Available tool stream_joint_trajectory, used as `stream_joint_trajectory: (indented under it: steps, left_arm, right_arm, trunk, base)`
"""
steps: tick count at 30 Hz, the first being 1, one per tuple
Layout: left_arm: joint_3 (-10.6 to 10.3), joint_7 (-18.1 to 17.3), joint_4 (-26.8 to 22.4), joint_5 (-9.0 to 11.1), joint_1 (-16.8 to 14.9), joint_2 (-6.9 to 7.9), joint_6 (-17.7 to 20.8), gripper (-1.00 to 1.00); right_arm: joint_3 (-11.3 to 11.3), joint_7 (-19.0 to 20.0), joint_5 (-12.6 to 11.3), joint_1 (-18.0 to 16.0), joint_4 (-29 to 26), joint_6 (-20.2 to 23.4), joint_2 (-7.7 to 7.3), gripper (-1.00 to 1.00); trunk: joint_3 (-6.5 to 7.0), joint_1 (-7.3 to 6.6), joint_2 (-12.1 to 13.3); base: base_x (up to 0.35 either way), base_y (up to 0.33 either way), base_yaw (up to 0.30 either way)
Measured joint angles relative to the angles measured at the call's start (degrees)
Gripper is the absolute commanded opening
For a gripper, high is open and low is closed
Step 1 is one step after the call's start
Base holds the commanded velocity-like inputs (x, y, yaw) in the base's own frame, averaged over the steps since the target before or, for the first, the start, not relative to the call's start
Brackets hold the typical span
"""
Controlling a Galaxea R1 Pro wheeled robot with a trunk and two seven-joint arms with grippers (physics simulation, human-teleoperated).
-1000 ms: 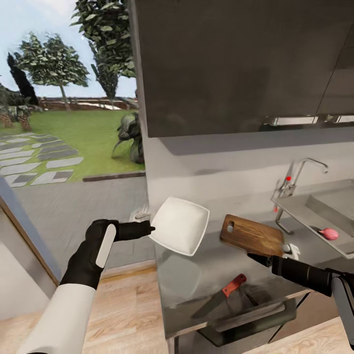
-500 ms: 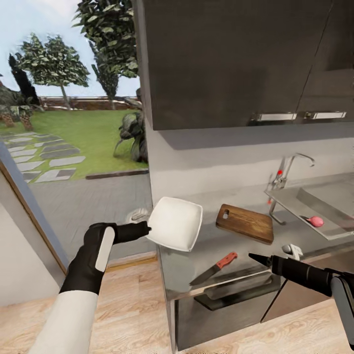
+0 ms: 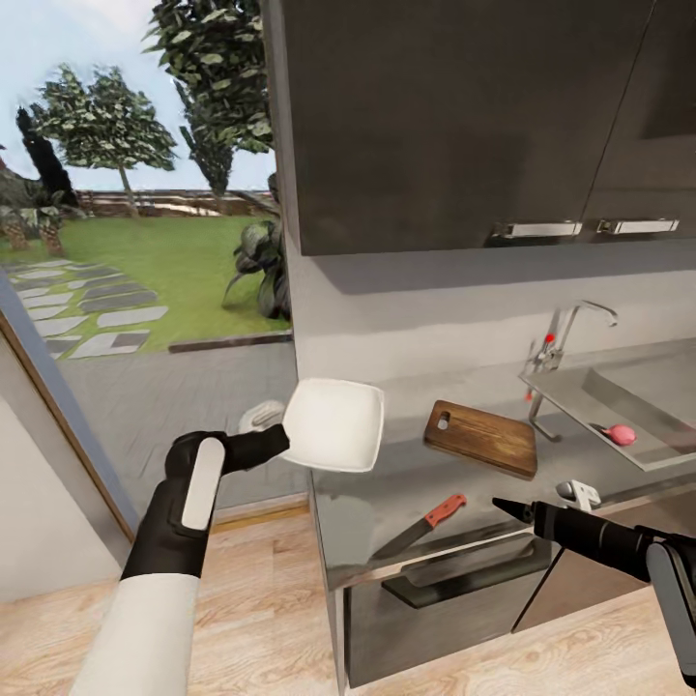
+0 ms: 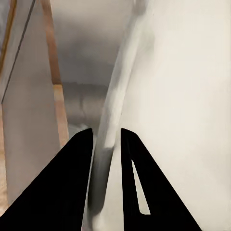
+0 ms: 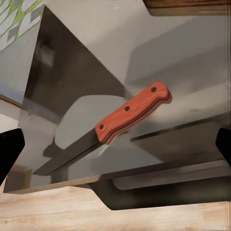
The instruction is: In the kitchen, take the Vidalia onion out of the sink, dice it on the chopping board with the paring knife, put the diced onion into the bowl on the countertop, then place both the paring knife and the chopping board into the sink.
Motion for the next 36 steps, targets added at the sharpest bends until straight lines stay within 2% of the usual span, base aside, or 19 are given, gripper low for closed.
stream_joint_trajectory:
  steps: [3, 5, 8, 9, 10, 11, 16, 17, 20, 23, 26, 28, 29, 36]
  left_arm:
    - [-0.09, 8.73, -0.04, 9.20, 0.80, 0.00, -0.14, -1.00]
    - [-0.16, 12.41, -0.19, 13.97, 2.32, 0.00, -1.52, -1.00]
    - [-0.23, 14.62, -0.25, 17.15, 4.18, 0.04, -4.73, -1.00]
    - [-0.31, 15.70, -0.28, 18.99, 7.00, 0.06, -6.61, -1.00]
    - [-0.31, 15.86, -0.26, 17.95, 8.02, 0.07, -6.58, -1.00]
    - [-0.35, 15.89, -0.28, 19.18, 8.38, 0.06, -6.96, -1.00]
    - [-0.42, 16.31, -0.40, 19.86, 9.80, 0.06, -6.86, -1.00]
    - [-0.39, 16.53, -0.58, 22.59, 10.12, 0.23, -6.84, -1.00]
    - [-0.41, 16.63, -0.64, 23.28, 10.21, 0.29, -6.79, -1.00]
    - [-0.41, 16.83, -0.82, 23.56, 10.23, 0.32, -6.77, -1.00]
    - [-0.40, 19.78, -2.75, 23.79, 10.27, 0.32, -6.72, -1.00]
    - [-0.52, 23.43, -4.48, 23.76, 10.25, 0.26, -6.67, -1.00]
    - [-0.55, 23.64, -4.57, 24.25, 10.26, 0.25, -6.80, -1.00]
    - [-0.65, 24.42, -4.70, 24.32, 10.24, 0.27, -6.81, -1.00]
  right_arm:
    - [0.00, -1.24, -0.05, -0.01, -0.02, -0.01, 0.05, 1.00]
    - [0.00, -1.84, -0.06, -0.01, -0.02, -0.01, 0.06, 1.00]
    - [0.01, -2.16, -0.08, -0.01, -0.05, -0.01, 0.07, 1.00]
    - [0.00, -2.32, -0.01, -0.01, -0.03, -0.01, 0.07, 1.00]
    - [0.01, -2.40, -0.02, -0.01, -0.03, -0.02, 0.07, 1.00]
    - [0.01, -2.43, -0.03, -0.01, -0.03, -0.02, 0.09, 1.00]
    - [0.09, -2.89, 0.04, -0.01, -0.04, -0.02, 0.63, 1.00]
    - [0.17, -3.49, 0.02, -0.01, -0.10, -0.02, 1.45, 1.00]
    - [0.10, -3.62, 0.03, -0.01, -0.16, -0.03, 1.86, 1.00]
    - [0.04, -3.72, 0.05, -0.02, -0.18, -0.03, 2.33, 1.00]
    - [0.03, -3.89, 0.06, -0.03, -0.18, -0.04, 2.68, 1.00]
    - [0.09, -3.96, 0.04, -0.02, -0.19, -0.03, 3.07, 1.00]
    - [0.09, -3.96, 0.04, -0.02, -0.19, -0.03, 3.09, 1.00]
    - [0.15, -3.98, -0.22, -0.01, -0.20, -0.02, 3.20, 1.00]
  trunk:
    - [0.00, 0.00, 0.00]
    - [0.00, 0.00, 0.00]
    - [0.00, 0.00, 0.00]
    - [-0.01, -0.01, -0.01]
    - [-0.01, 0.00, 0.01]
    - [0.00, 0.00, 0.00]
    - [0.00, 0.00, 0.00]
    - [0.00, 0.00, 0.00]
    - [0.00, 0.00, 0.00]
    - [0.00, 0.00, 0.00]
    - [0.00, 0.00, 0.00]
    - [0.00, 0.00, 0.00]
    - [0.00, 0.00, 0.00]
    - [0.00, 0.00, 0.00]
  base:
    - [0.000, 0.000, 0.000]
    - [0.000, 0.000, 0.000]
    - [0.000, 0.000, 0.000]
    - [0.000, 0.000, 0.000]
    - [0.000, 0.000, 0.000]
    - [0.000, 0.000, 0.000]
    - [0.000, 0.000, 0.000]
    - [0.000, 0.000, 0.000]
    - [0.000, 0.000, 0.020]
    - [0.000, 0.000, 0.178]
    - [0.000, 0.000, 0.254]
    - [0.000, 0.000, 0.073]
    - [0.000, 0.000, 0.042]
    - [0.000, 0.000, 0.019]
